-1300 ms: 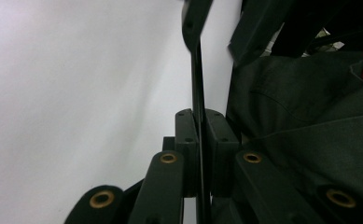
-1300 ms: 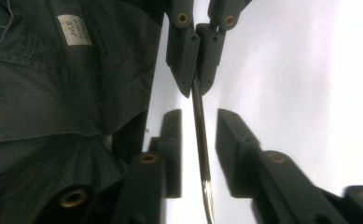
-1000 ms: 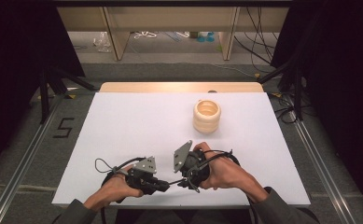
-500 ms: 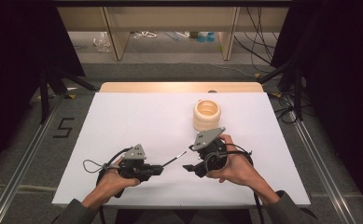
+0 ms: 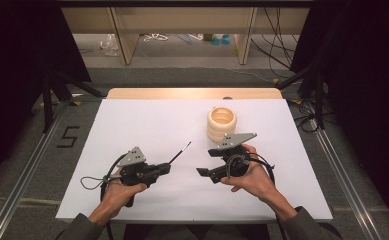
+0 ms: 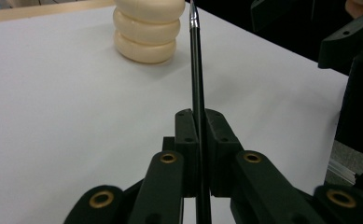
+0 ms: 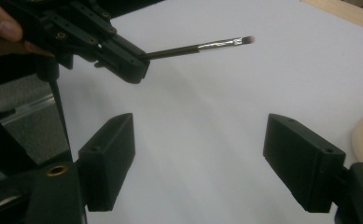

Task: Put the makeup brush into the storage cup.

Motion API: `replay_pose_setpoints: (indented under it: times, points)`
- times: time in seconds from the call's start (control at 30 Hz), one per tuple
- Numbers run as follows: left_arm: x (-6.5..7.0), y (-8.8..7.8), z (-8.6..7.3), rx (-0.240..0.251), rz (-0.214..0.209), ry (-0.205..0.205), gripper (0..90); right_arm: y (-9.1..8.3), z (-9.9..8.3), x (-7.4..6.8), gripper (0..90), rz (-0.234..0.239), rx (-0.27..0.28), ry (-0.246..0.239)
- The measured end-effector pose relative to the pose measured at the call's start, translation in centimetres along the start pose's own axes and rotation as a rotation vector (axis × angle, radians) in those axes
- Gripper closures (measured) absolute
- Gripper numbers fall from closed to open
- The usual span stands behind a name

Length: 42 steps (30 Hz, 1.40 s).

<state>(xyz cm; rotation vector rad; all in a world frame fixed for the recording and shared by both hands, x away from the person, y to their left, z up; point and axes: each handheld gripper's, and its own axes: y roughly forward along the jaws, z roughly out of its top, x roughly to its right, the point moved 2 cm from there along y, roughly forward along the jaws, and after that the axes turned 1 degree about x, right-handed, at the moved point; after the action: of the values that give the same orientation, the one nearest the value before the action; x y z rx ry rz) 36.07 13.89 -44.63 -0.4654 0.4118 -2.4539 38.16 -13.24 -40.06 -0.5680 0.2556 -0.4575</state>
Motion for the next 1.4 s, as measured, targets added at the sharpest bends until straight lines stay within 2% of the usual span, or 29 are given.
replay_pose_setpoints:
  times: [0.2, 0.27, 0.37, 0.47, 0.53, 0.57, 0.6, 0.67, 0.77, 0.83, 0.87, 0.9, 0.93, 0.97, 1.0, 1.03, 1.13, 1.2, 1.27, 1.3, 1.4]
  points:
    - [0.4, -0.1, 0.2, 0.050, 0.004, 0.015, 84.5, 0.2, -0.1, 0.2, 24.2, 0.009, 0.070, 0.039]
    - [0.5, -0.2, 0.3, 0.064, 0.007, 0.007, 84.6, 0.4, -0.1, 0.3, 24.0, 0.009, 0.095, 0.056]
    - [0.5, -0.2, 0.3, 0.086, 0.013, 0.016, 84.5, 0.5, -0.2, 0.3, 23.7, 0.010, 0.105, 0.064]
    - [0.7, -0.3, 0.3, 0.101, 0.015, 0.007, 84.5, 0.8, -0.3, 0.5, 23.8, 0.024, 0.127, 0.088]
    - [0.8, -0.3, 0.4, 0.112, 0.012, 0.014, 84.5, 1.0, -0.4, 0.5, 24.1, 0.010, 0.136, 0.092]
    - [0.9, -0.3, 0.4, 0.124, 0.011, 0.003, 84.6, 1.2, -0.4, 0.4, 24.1, 0.010, 0.149, 0.099]
    - [0.9, -0.3, 0.4, 0.130, 0.007, 0.014, 84.5, 1.3, -0.4, 0.3, 24.1, 0.025, 0.153, 0.105]
    - [1.1, -0.3, 0.5, 0.146, 0.004, 0.000, 84.6, 1.4, -0.3, 0.3, 24.1, 0.028, 0.166, 0.112]
    - [1.3, -0.4, 0.5, 0.160, 0.010, -0.001, 84.6, 1.5, -0.1, 0.1, 24.1, 0.041, 0.204, 0.133]
    - [1.3, -0.5, 0.6, 0.164, 0.010, 0.001, 84.6, 1.5, -0.1, 0.1, 24.3, 0.035, 0.212, 0.130]
    - [1.3, -0.5, 0.6, 0.171, 0.005, 0.017, 84.6, 1.5, 0.0, 0.1, 24.4, 0.046, 0.227, 0.140]
    - [1.5, -0.5, 0.6, 0.176, 0.008, 0.003, 84.6, 1.6, 0.2, 0.0, 24.4, 0.061, 0.252, 0.154]
    - [1.5, -0.5, 0.6, 0.176, 0.008, 0.003, 84.6, 1.6, 0.2, 0.0, 24.4, 0.061, 0.252, 0.154]
    - [1.5, -0.5, 0.6, 0.177, 0.005, 0.017, 84.6, 1.7, 0.3, 0.0, 24.4, 0.067, 0.267, 0.167]
    - [1.5, -0.4, 0.7, 0.180, -0.002, 0.033, 84.6, 1.7, 0.3, 0.0, 24.4, 0.067, 0.267, 0.167]
    - [1.6, -0.4, 0.6, 0.184, 0.004, 0.011, 84.6, 1.8, 0.3, -0.1, 24.4, 0.072, 0.270, 0.167]
    - [1.7, -0.5, 0.7, 0.190, -0.001, 0.031, 84.6, 2.1, 0.4, -0.3, 24.5, 0.079, 0.281, 0.163]
    - [1.8, -0.5, 0.7, 0.192, 0.003, 0.013, 84.6, 2.3, 0.6, -0.4, 24.8, 0.089, 0.299, 0.176]
    - [1.8, -0.5, 0.7, 0.193, 0.003, 0.014, 84.6, 2.3, 0.6, -0.4, 25.6, 0.091, 0.293, 0.167]
    - [1.8, -0.5, 0.7, 0.194, 0.001, 0.013, 84.6, 2.5, 0.7, -0.5, 25.6, 0.094, 0.315, 0.175]
    - [1.8, -0.5, 0.7, 0.195, 0.003, 0.015, 84.6, 2.6, 0.8, -0.6, 26.1, 0.106, 0.308, 0.184]
